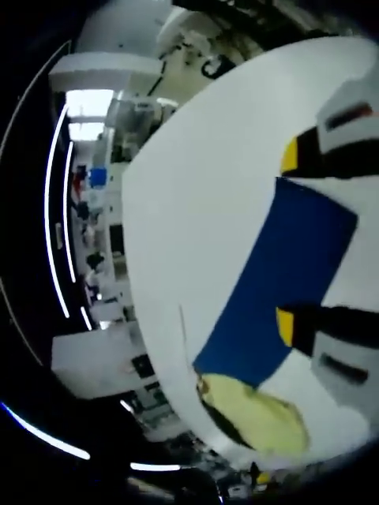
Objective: Fold the garment on the visible template until the final outline fits inside the template.
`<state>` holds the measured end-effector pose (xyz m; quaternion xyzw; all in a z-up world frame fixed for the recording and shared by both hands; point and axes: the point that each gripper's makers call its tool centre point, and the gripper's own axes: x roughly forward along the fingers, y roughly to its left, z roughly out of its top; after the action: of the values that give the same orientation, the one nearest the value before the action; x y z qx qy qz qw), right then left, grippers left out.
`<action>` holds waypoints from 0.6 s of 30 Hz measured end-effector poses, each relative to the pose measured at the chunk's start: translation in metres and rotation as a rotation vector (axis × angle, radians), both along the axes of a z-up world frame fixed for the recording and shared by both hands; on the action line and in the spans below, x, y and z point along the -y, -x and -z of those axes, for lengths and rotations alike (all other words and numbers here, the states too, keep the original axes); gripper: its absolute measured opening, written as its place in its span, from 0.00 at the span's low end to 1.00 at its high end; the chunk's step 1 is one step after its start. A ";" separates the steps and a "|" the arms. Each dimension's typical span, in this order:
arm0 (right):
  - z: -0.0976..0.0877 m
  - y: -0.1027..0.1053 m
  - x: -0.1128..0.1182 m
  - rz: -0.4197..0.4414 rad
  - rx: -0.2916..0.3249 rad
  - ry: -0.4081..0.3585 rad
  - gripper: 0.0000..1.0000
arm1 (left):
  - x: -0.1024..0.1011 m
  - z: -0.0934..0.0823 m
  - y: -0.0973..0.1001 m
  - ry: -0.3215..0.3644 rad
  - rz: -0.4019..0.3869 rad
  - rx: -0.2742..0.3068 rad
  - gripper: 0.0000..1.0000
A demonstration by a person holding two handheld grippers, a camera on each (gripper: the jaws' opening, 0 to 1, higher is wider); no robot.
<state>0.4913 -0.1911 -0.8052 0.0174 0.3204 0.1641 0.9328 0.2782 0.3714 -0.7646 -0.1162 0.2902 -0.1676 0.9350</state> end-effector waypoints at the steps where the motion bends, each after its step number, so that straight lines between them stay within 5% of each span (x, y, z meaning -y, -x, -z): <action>1: -0.001 0.005 -0.004 -0.008 -0.005 -0.001 0.68 | 0.001 0.001 0.000 -0.004 0.009 -0.001 0.74; 11: -0.027 0.046 -0.066 -0.142 0.012 -0.052 0.96 | -0.003 0.001 -0.004 0.013 0.043 0.010 0.72; 18: -0.048 0.068 -0.088 -0.179 0.041 -0.064 0.99 | -0.007 0.008 -0.008 0.010 0.061 0.003 0.67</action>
<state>0.4228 -0.1034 -0.7570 0.0152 0.2959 0.2573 0.9198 0.2867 0.3787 -0.7725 -0.1116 0.2912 -0.1978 0.9293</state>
